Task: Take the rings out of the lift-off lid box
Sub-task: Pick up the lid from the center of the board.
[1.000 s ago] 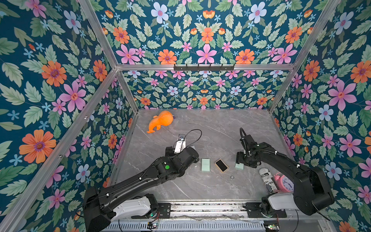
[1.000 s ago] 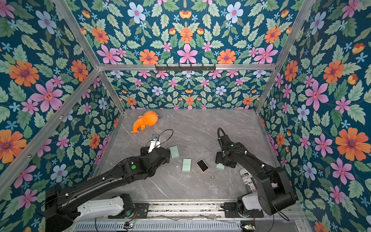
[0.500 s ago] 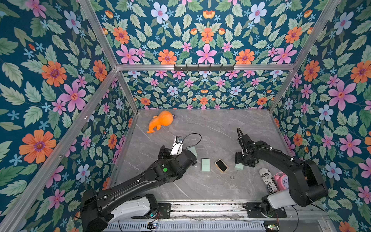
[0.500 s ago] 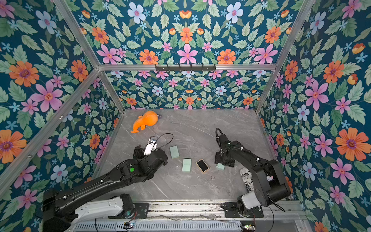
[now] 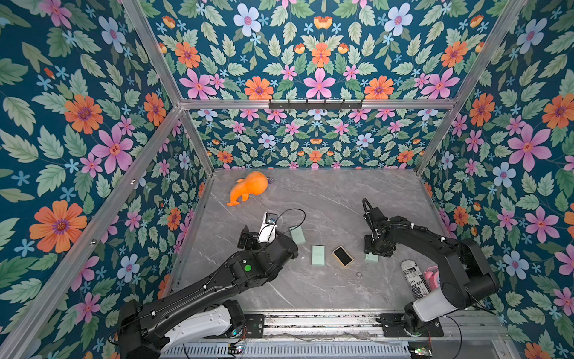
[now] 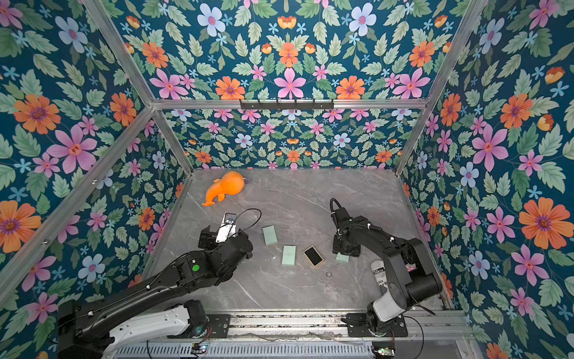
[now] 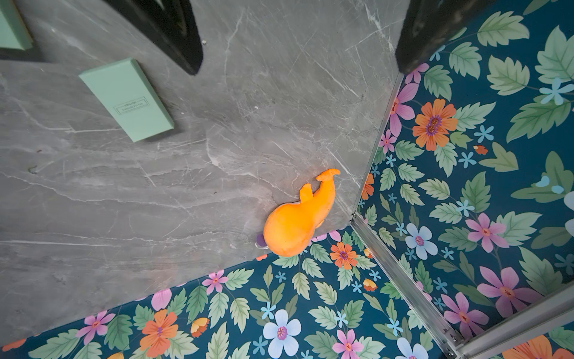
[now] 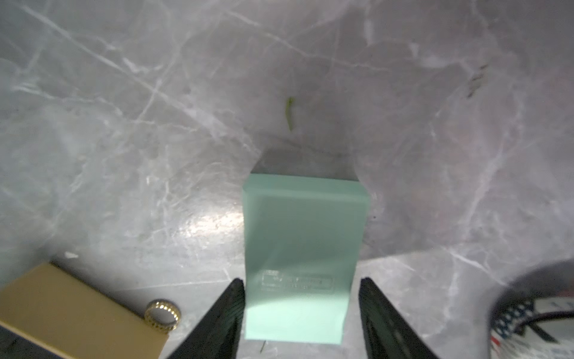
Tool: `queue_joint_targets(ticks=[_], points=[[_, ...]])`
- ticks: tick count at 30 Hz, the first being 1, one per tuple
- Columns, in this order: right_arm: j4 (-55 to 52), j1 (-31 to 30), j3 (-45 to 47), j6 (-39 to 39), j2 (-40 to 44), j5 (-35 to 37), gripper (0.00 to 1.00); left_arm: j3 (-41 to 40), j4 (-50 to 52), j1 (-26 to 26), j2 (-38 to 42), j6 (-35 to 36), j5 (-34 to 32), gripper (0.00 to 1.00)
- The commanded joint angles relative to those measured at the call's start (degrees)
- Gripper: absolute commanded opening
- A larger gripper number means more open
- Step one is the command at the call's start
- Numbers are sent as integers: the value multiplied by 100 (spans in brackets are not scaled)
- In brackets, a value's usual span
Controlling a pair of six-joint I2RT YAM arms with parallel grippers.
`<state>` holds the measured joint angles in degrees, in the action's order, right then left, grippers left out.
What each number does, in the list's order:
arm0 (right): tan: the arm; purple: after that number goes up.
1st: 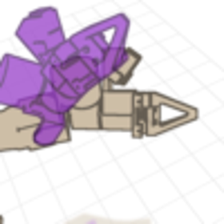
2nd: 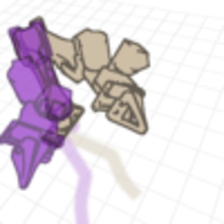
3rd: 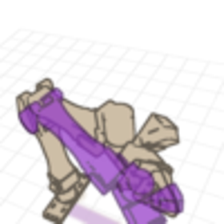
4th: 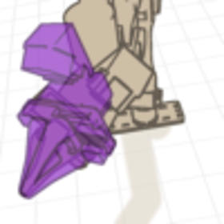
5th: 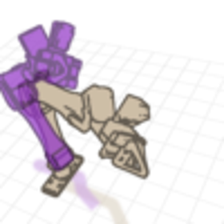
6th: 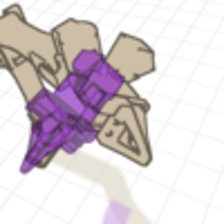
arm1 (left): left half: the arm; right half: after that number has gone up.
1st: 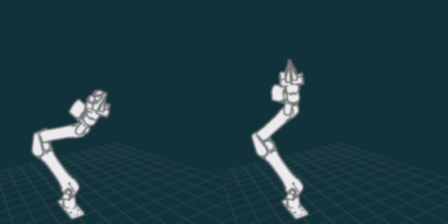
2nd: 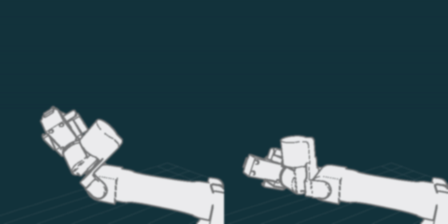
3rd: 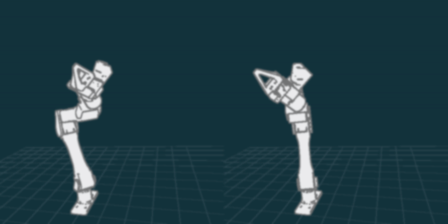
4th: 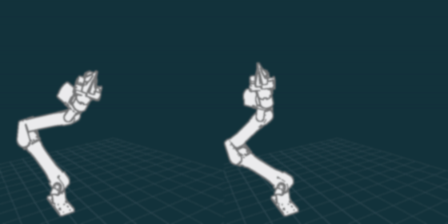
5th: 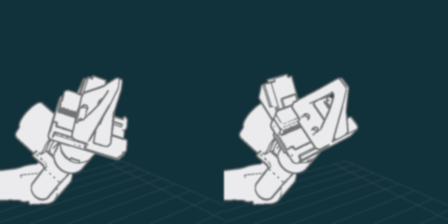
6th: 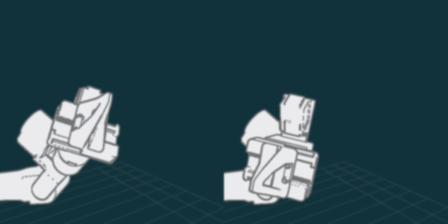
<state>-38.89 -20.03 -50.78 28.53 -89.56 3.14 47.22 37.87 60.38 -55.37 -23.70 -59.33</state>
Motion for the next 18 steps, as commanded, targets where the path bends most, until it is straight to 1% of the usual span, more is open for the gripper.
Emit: queue_joint_targets(ticks=[1, 3, 5, 10, 12, 16, 18], points=[[-39, -3, -60, 5, -86, 85, 54, 6, -30, -6, -8, -28, -137, 100], [-32, -18, -71, -21, -113, 90, 49, 22, 0, -9, -2, -64, -164, 100], [-45, -18, -73, -40, -114, 94, 46, 15, 7, -9, 16, -80, -175, 100], [-167, -185, -145, -101, 60, 155, 42, 6, 23, -8, 53, -95, -211, 100], [-246, -388, -216, -140, 169, 232, 42, 6, 36, -11, 60, -117, -233, 100], [-371, -1064, -439, -401, 358, 313, 41, 6, 45, -17, 62, -134, -240, 100], [-442, -1244, -537, -476, 377, 184, 40, 15, 54, -17, 53, -148, -260, 100]])
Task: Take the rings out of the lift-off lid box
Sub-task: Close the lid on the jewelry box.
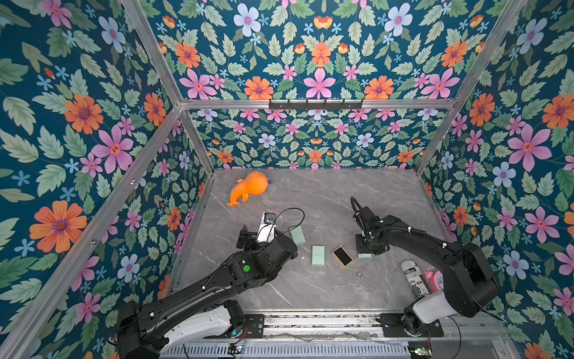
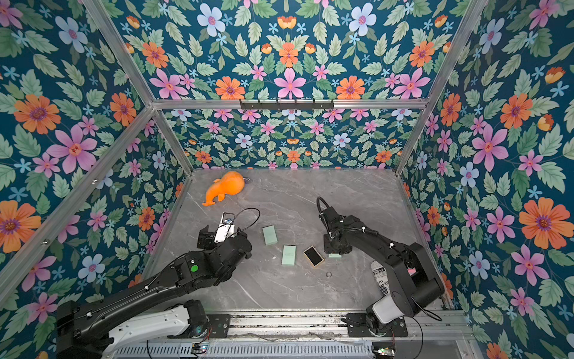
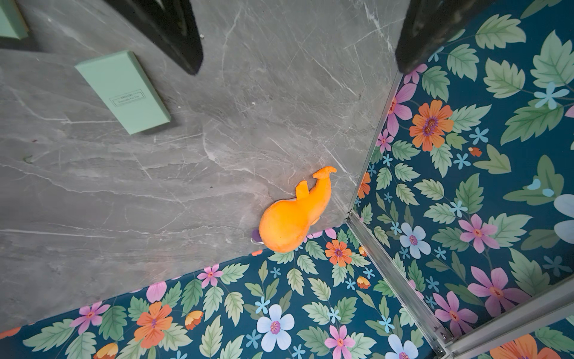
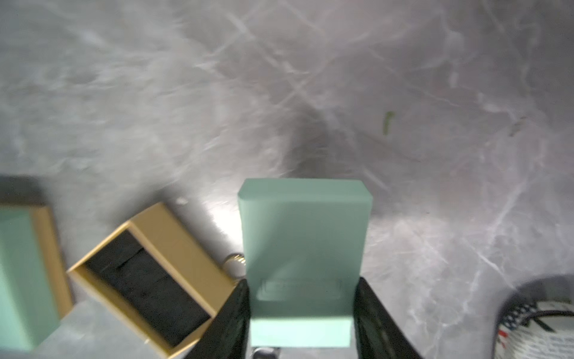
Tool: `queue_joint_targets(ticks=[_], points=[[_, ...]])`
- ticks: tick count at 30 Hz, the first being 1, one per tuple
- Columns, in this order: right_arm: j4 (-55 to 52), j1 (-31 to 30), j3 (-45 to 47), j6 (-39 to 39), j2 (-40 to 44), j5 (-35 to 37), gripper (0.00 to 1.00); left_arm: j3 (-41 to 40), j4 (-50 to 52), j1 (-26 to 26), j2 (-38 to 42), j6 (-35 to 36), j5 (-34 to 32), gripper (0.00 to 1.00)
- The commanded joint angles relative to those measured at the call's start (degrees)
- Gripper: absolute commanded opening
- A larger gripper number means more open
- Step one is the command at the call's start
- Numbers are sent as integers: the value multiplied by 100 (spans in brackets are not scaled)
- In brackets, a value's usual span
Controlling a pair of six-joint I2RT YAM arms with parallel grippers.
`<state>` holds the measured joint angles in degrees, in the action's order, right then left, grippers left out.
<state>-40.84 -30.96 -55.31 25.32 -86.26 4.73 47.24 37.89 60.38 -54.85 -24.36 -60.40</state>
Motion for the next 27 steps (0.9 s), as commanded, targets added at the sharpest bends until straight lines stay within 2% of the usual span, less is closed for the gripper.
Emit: queue_joint_targets(ticks=[1, 10, 16, 27], points=[[-241, -223, -124, -235, 56, -112, 40, 13, 61, -17, 1, -86, -156, 100], [-395, -506, -378, -782, -40, -735, 40, 15, 96, -17, 14, -135, -200, 100], [-719, -739, -710, -1167, -521, -825, 42, 29, 149, -17, 43, -192, -244, 100], [-673, -748, -850, -1571, -1029, -845, 43, 23, 166, -17, 73, -227, -269, 100]])
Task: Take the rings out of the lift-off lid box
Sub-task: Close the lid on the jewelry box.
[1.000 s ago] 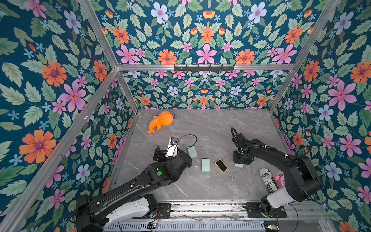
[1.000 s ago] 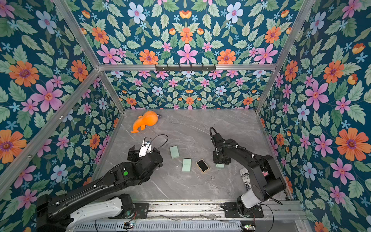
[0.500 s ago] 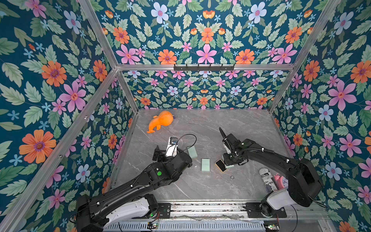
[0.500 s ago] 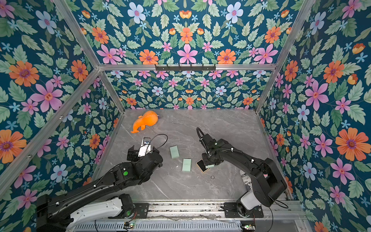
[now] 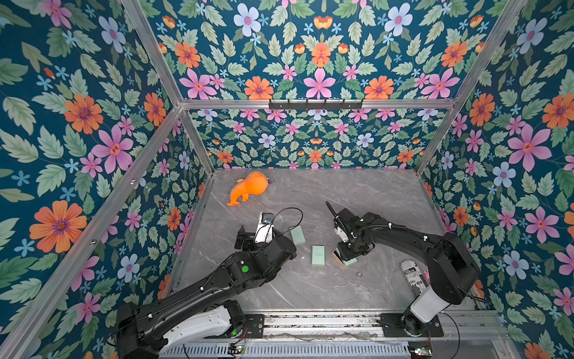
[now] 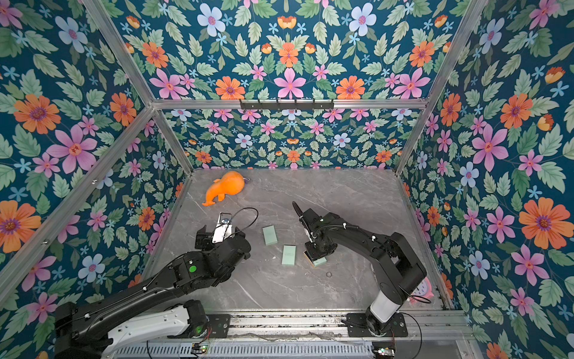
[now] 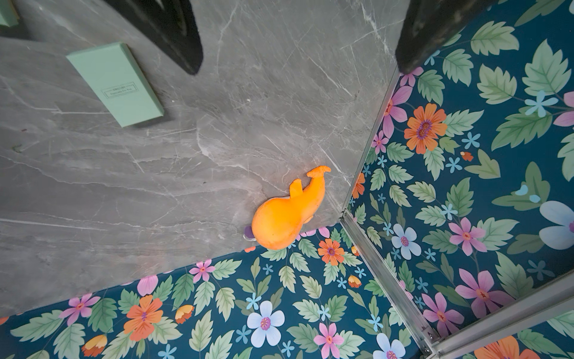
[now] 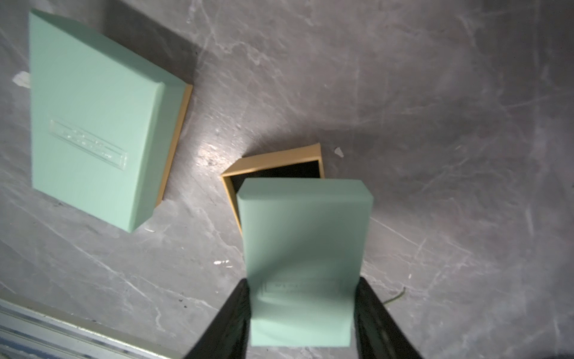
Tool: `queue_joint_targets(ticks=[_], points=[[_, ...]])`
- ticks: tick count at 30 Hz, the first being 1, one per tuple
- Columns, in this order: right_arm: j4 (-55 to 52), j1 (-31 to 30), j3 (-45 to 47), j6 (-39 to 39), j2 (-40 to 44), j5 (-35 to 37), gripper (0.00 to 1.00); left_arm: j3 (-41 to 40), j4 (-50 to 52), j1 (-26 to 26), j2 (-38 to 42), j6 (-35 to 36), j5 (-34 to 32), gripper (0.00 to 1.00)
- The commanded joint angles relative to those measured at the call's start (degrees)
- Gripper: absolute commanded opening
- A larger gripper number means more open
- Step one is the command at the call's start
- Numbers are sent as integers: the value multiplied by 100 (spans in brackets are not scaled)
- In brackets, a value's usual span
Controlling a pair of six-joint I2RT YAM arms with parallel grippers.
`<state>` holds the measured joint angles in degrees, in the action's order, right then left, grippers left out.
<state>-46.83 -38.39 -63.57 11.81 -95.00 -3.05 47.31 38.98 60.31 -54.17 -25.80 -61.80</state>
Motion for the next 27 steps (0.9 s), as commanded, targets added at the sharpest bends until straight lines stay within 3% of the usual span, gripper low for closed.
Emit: queue_joint_targets(ticks=[1, 18, 27], points=[[-34, -10, -7, -253, -159, -84, 44, 16, 59, -11, 4, -83, -128, 100], [280, -93, 110, -555, 349, -82, 44, 18, 83, -11, 12, -109, -147, 100], [45, -142, -39, -709, 158, 36, 45, 17, 92, -28, 23, -122, -164, 99]])
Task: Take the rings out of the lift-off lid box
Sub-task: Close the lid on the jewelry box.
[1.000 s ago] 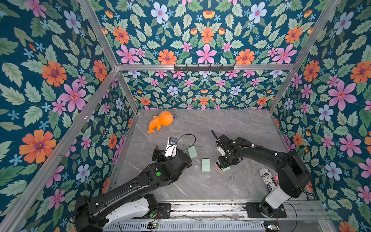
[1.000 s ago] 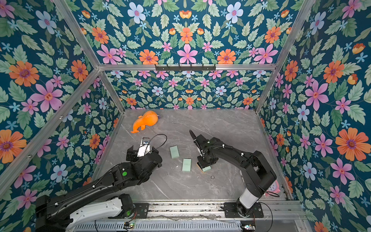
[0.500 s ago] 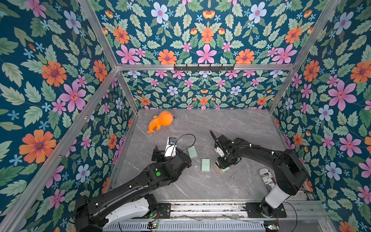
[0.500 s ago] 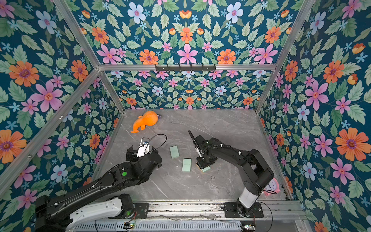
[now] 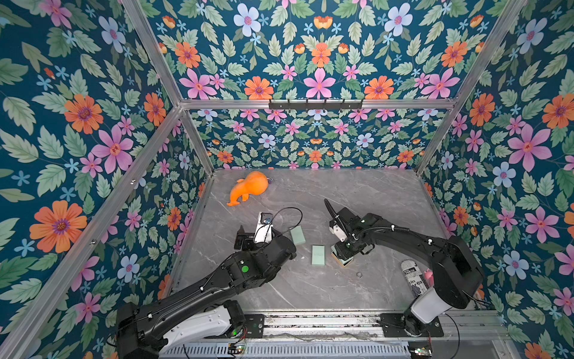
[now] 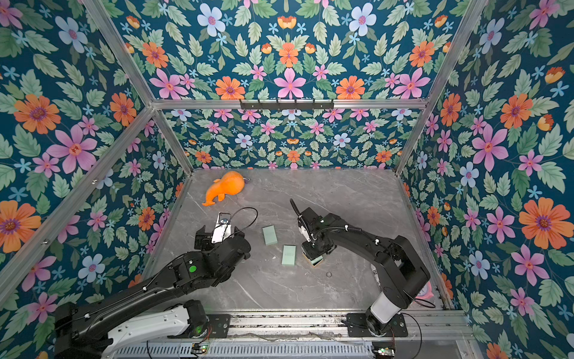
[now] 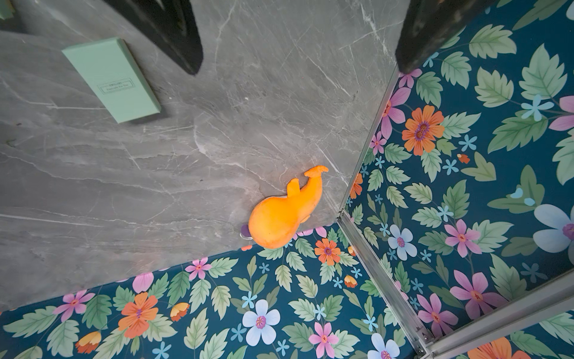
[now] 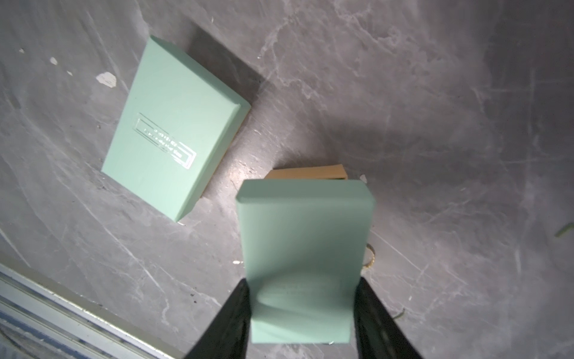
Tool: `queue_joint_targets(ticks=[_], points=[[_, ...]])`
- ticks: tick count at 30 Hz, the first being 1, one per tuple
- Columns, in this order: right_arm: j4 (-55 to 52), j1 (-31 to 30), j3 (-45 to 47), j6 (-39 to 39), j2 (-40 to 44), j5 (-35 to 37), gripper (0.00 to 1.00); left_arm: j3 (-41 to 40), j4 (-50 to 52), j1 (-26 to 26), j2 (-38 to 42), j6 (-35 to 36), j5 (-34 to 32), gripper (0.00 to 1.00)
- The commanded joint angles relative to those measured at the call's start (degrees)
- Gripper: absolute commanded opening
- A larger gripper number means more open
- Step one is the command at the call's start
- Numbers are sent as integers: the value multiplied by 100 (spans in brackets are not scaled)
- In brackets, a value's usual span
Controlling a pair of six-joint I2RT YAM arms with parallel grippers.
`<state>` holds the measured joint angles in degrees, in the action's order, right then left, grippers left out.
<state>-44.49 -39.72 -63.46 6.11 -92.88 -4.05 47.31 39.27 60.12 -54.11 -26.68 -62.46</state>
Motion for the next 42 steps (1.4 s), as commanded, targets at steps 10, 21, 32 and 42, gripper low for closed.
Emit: queue_joint_targets(ticks=[10, 21, 32, 42], points=[[-491, -18, -346, -250, -372, 194, 46, 21, 72, -17, 16, -39, -98, 100], [-632, -81, -448, -328, -596, 230, 47, 15, 72, -31, 34, -39, -91, 100], [-640, -85, -504, -382, -687, 338, 48, 14, 59, -43, 49, -39, -91, 100], [-622, -103, -536, -495, -691, 348, 52, 7, 61, -57, 59, -39, -91, 100]])
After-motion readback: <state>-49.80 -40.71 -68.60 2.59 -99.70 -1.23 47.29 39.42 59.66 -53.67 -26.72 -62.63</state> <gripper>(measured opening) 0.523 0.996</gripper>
